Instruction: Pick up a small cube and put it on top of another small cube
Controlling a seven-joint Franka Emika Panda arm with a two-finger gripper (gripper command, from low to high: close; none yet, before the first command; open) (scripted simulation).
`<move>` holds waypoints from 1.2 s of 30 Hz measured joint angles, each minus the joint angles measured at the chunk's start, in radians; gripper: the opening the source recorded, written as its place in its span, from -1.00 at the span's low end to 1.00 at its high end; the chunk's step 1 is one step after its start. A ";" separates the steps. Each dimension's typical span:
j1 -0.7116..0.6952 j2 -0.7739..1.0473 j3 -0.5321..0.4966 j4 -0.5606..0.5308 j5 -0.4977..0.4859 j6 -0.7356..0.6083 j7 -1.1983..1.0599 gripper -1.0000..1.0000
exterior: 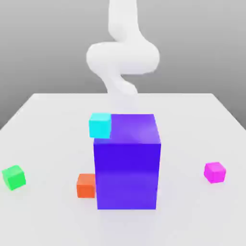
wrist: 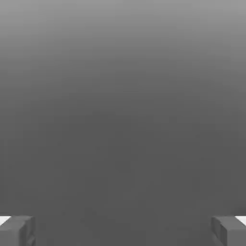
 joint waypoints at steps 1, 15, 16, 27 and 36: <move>-0.015 0.035 0.040 -0.015 -0.022 0.015 0.038 0.00; -0.121 0.509 0.472 -0.201 -0.346 0.208 0.562 0.00; -0.119 0.542 0.493 -0.214 -0.368 0.222 0.598 0.00; 0.035 0.813 0.639 -0.381 -0.360 0.430 0.822 0.00; 0.197 0.969 0.508 -0.377 -0.507 0.560 0.987 0.00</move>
